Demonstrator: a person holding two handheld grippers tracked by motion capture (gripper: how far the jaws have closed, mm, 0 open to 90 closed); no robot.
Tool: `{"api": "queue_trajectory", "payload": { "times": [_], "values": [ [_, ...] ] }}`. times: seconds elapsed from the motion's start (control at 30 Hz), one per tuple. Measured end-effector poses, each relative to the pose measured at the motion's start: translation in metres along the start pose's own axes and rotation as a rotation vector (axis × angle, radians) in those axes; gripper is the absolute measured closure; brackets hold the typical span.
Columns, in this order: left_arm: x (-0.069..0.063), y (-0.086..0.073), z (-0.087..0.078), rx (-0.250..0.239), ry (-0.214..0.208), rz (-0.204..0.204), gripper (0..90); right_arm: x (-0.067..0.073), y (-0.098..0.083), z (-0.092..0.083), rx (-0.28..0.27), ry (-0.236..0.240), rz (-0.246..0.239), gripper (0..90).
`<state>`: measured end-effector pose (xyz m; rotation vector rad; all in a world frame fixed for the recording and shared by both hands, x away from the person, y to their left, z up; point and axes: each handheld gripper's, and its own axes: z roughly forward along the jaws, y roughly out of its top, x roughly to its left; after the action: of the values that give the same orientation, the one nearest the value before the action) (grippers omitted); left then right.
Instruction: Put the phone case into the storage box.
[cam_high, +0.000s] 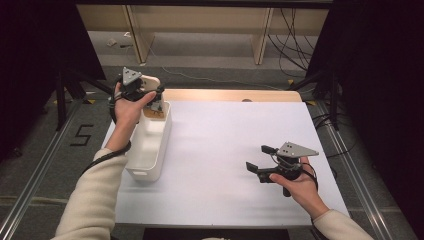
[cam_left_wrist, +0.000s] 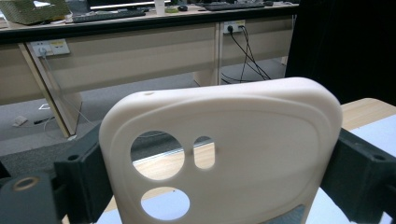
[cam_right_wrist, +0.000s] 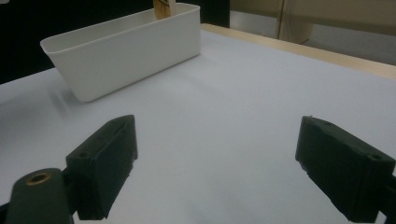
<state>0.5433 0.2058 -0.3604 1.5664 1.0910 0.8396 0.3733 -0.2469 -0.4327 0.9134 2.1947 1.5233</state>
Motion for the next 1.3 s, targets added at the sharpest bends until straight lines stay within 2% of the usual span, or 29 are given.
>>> {"api": "queue_trajectory", "payload": {
  "times": [1.3],
  "values": [
    [0.004, -0.004, 0.011, 0.017, 0.009, -0.013, 9.8, 0.000, 0.000, 0.000, 0.001, 0.001, 0.000, 13.8]
  ]
}}
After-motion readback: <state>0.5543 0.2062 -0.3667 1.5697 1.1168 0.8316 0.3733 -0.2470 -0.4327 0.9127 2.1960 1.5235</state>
